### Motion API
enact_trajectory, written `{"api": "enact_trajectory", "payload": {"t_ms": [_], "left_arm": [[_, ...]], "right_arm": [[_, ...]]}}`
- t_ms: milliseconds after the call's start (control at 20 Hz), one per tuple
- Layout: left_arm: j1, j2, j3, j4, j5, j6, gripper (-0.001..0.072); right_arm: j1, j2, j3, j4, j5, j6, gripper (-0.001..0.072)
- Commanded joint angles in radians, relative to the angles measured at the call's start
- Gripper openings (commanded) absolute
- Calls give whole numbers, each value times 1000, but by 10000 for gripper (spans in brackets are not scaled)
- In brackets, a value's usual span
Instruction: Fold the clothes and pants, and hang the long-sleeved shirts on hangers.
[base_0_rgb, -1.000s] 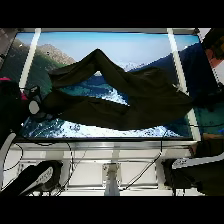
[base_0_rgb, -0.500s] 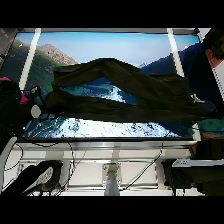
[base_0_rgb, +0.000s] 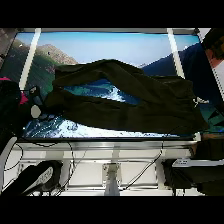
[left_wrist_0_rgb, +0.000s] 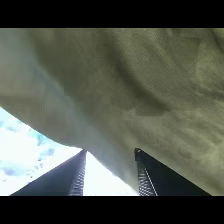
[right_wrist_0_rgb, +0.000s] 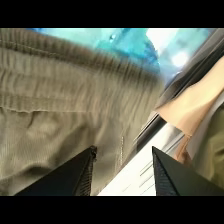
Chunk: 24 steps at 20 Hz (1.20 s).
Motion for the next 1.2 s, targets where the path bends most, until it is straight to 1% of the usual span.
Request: {"api": "enact_trajectory", "payload": {"t_ms": [0, 50, 150, 200, 250, 300, 350, 450, 500, 600, 650, 800, 850, 900, 1000, 1050, 1150], "left_arm": [[11, 2, -1, 74, -27, -3, 355], [25, 2, -1, 90, -50, -3, 355], [59, 2, -1, 89, -98, -3, 355], [77, 2, 0, 87, -90, -3, 356], [98, 2, 2, 72, -44, -3, 355], [120, 2, 3, 40, 37, -3, 355], [139, 2, 3, -19, 154, -2, 355], [163, 0, 6, -153, 406, -2, 355], [174, -10, 26, -186, 489, -2, 354], [185, -60, 109, -198, 505, -2, 355], [184, -102, 164, -199, 506, -2, 354], [180, -256, 324, -198, 507, 13, 359], [180, -314, 368, -204, 505, 12, 401], [181, -368, 401, -239, 505, 12, 443], [180, -463, 444, -377, 506, 13, 443], [183, -504, 462, -421, 506, 13, 444], [195, -571, 504, -454, 504, 13, 443]], "right_arm": [[-5, 0, 4, -28, 10, -1, 422], [-7, 0, 9, -28, 0, -4, 476], [-6, 0, 35, -23, -28, -38, 486], [-6, 0, 55, -15, -33, -42, 485], [-6, 0, 75, 4, -42, -45, 484], [-6, 0, 98, 44, -55, -66, 484], [-6, 0, 120, 104, -66, -82, 484], [-6, 0, 164, 278, -107, -87, 484], [-6, 0, 185, 388, -137, -89, 484], [-3, 0, 221, 578, -201, -137, 484], [5, 0, 236, 629, -227, -140, 484], [55, 0, 254, 622, -285, -140, 485], [74, -2, 254, 610, -285, -140, 485], [92, -2, 254, 594, -284, -140, 485], [122, -2, 254, 580, -295, -141, 485], [135, -2, 254, 578, -302, -141, 484], [156, -2, 254, 578, -308, -144, 485]]}}
